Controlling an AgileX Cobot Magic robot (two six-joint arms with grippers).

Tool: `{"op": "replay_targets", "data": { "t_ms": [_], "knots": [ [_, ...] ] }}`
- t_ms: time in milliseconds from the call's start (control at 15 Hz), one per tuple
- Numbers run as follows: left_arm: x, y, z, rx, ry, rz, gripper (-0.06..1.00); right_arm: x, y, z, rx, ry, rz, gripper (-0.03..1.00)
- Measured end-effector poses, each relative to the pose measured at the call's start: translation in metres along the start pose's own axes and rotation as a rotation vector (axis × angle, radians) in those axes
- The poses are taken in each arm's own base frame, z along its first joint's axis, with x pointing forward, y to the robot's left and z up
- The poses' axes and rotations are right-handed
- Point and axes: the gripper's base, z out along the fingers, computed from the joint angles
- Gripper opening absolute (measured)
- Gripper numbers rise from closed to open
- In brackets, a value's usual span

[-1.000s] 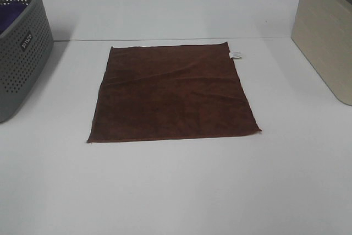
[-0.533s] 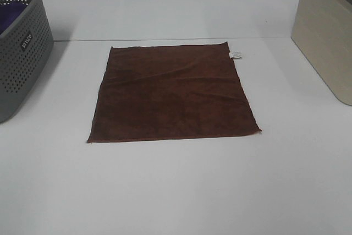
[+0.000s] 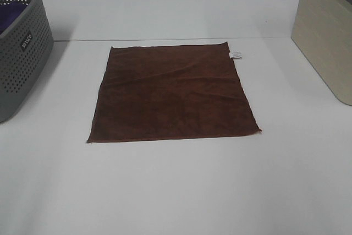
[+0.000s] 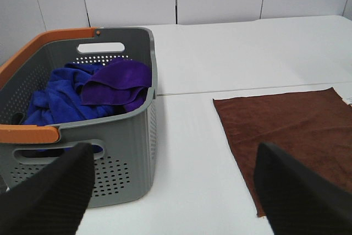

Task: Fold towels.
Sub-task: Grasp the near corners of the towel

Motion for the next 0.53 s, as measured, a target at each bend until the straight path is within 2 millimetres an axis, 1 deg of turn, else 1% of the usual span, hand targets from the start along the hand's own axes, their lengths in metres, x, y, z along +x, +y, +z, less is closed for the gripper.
{"op": "replay_targets", "data": {
  "t_ms": [133,267,400,533],
  "knots": [
    [-0.002,0.002,0.03,0.0,0.061,-0.036,0.76,-0.016,-0.001,0.026,0.006,0.023,-0.011,0.65],
    [0.001,0.002,0.062,0.016,0.158,-0.13,0.76,-0.027,-0.002,0.056,0.004,0.101,-0.014,0.64],
    [0.014,0.001,0.096,0.031,0.31,-0.259,0.76,-0.034,0.0,0.088,-0.022,0.218,0.026,0.64],
    [0.035,0.0,0.129,0.038,0.489,-0.339,0.76,-0.039,0.004,0.122,-0.055,0.323,0.098,0.64]
  ]
}}
